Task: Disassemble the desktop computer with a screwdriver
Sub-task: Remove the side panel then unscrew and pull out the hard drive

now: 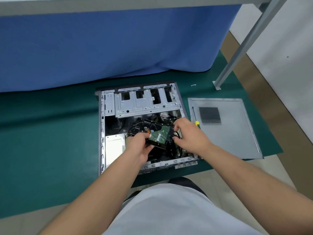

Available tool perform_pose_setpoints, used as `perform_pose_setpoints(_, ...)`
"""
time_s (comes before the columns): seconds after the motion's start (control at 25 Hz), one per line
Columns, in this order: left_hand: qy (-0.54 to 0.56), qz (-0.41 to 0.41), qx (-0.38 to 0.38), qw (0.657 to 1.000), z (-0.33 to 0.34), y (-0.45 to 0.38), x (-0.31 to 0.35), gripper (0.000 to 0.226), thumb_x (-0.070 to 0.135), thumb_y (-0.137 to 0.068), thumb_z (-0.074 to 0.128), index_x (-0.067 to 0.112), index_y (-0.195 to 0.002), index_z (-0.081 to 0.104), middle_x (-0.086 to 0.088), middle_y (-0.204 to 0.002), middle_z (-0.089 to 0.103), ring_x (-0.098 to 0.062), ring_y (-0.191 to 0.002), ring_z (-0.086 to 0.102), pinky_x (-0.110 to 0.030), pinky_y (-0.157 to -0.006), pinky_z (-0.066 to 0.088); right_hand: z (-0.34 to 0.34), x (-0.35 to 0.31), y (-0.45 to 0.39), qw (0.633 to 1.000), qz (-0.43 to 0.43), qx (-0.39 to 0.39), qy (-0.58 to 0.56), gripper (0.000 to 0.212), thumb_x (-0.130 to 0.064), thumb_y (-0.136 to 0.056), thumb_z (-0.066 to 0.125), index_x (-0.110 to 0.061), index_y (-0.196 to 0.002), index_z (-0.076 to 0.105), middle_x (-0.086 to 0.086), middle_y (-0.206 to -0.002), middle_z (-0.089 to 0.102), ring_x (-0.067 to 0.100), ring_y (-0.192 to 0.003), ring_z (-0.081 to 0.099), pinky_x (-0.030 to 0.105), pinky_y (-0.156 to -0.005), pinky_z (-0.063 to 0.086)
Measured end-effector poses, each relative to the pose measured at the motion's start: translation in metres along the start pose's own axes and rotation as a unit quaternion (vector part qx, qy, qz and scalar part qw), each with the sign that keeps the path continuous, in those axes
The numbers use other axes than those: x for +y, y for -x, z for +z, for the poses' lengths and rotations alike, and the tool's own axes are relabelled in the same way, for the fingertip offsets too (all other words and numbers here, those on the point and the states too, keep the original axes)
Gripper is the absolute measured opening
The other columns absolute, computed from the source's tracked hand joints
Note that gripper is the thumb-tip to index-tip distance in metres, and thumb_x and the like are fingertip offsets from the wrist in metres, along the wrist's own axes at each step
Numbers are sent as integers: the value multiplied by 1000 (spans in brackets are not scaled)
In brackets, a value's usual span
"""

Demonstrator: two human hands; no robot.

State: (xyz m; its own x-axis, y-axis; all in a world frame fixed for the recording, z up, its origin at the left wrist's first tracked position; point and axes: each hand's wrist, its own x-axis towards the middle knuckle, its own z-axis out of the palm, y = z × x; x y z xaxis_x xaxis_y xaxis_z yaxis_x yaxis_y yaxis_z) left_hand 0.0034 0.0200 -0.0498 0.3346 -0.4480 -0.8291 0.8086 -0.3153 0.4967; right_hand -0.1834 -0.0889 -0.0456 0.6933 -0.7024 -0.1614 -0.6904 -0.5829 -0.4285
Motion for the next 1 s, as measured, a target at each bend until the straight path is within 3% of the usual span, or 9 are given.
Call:
perform_pose_setpoints(0.12,32,46,12,998,-16,10,10,45,-8,-89,63,2,-131,49,-22,-121,66,-35,-106,71,-43,-80,64,-1,-21,-15,992,64,-50,-91,39,-40,-88,66,-28,-122,53,-12,-122,54,9,-105,56,29,-91,48)
perform_pose_setpoints(0.28,32,124,-10,992,-25,16,31,36,-7,-90,65,6,-122,54,-17,-117,71,-32,-106,71,-52,-90,61,-9,-41,-31,946,148,-93,-272,19,-54,-97,54,-37,-98,64,-15,-93,67,10,-81,62,25,-69,46)
perform_pose_setpoints(0.4,6,163,-36,986,-15,14,47,27,0,-94,66,11,-118,60,-11,-115,75,-30,-108,71,-54,-95,58,-15,-46,-42,930,163,-97,-315,27,-52,-101,56,-34,-91,73,5,-110,76,28,-102,70,34,-91,54)
perform_pose_setpoints(0.48,-2,188,-73,979,-4,13,60,26,7,-97,65,16,-120,61,-10,-115,76,-30,-108,72,-49,-90,60,-18,-46,-45,886,175,-102,-417,22,-42,-102,60,-28,-94,76,11,-115,75,17,-102,73,38,-95,55)
perform_pose_setpoints(0.56,-14,192,-140,971,10,11,71,33,14,-98,68,25,-127,56,-10,-117,75,-30,-107,73,-44,-84,60,-18,-47,-46,825,185,-87,-527,20,-33,-102,62,-17,-99,75,8,-105,78,17,-101,75,32,-86,58)
perform_pose_setpoints(0.64,-33,162,-192,967,23,8,75,49,13,-95,72,40,-128,51,-7,-119,75,-30,-108,73,-48,-88,60,-13,-51,-46,799,191,-38,-568,20,-31,-101,63,-15,-97,75,8,-101,79,17,-97,75,23,-74,57)
perform_pose_setpoints(0.76,-44,137,-209,967,34,-2,72,62,0,-93,71,45,-129,49,-8,-116,76,-32,-108,73,-54,-92,59,-10,-55,-46,800,195,22,-567,24,-32,-101,64,-13,-91,75,9,-96,79,23,-94,75,29,-80,59)
perform_pose_setpoints(0.88,-38,108,-207,972,32,-9,78,67,-3,-91,71,54,-114,44,-5,-102,78,-32,-104,74,-49,-84,62,-19,-47,-52,844,180,-2,-505,30,-36,-101,63,-14,-81,71,8,-89,78,28,-89,70,44,-93,56)
perform_pose_setpoints(1.0,-28,121,-195,973,34,-14,78,75,-2,-92,70,55,-125,36,-3,-106,78,-30,-105,74,-49,-87,61,-15,-56,-59,808,202,32,-553,26,-30,-101,64,-13,-83,73,7,-86,77,23,-85,70,40,-89,58)
